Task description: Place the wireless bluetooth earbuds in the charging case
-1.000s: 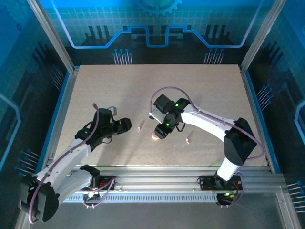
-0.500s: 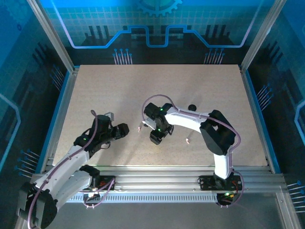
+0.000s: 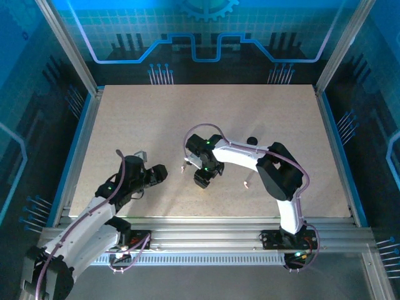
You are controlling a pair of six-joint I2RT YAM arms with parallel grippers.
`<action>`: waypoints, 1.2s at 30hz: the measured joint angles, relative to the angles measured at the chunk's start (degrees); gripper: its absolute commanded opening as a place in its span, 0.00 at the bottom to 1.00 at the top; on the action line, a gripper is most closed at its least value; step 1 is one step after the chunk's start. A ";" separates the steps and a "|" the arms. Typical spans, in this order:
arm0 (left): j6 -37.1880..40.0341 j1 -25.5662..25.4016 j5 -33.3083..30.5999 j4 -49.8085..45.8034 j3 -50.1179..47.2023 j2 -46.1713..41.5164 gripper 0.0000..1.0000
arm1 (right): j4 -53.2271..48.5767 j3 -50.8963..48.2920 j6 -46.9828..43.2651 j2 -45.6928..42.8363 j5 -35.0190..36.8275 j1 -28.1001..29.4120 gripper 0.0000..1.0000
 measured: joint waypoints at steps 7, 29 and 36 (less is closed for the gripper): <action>0.02 0.02 0.00 0.52 0.00 0.02 0.73 | 0.35 3.17 -0.04 3.26 -0.33 -0.02 0.62; 0.70 0.00 0.02 4.00 -0.52 2.27 0.72 | 3.04 -0.87 -0.26 1.09 -2.21 -2.62 0.51; 5.88 -0.44 2.16 10.67 -2.14 1.16 0.66 | 8.37 -11.37 1.81 -10.14 -6.71 -7.06 0.49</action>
